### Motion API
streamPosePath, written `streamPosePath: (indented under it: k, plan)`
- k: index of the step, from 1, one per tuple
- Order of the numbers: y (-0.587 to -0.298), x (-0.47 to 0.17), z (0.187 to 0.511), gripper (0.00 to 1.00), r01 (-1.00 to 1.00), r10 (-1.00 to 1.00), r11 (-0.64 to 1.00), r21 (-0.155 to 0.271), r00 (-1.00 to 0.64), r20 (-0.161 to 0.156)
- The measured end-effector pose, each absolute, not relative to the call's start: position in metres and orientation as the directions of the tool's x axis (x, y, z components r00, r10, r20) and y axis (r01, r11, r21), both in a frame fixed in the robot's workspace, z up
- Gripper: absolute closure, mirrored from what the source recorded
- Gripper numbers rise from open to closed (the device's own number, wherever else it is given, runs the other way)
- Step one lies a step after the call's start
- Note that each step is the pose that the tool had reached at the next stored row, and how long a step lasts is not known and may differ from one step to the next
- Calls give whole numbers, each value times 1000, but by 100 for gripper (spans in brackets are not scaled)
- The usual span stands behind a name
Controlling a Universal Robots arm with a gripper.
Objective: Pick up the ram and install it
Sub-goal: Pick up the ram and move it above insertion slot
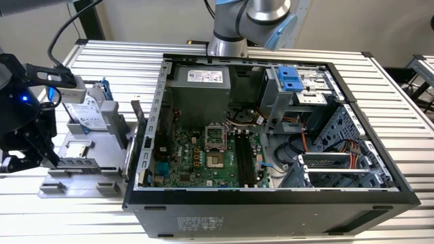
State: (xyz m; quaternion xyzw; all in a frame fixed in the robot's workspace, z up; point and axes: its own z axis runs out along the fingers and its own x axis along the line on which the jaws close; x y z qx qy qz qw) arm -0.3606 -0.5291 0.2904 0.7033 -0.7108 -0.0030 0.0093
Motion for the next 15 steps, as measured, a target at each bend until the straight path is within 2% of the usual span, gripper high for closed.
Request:
streamPosePath:
  k: [15]
  plan:
    - [-529,-361,313,100,-1000,-1000,11,17,-11,9]
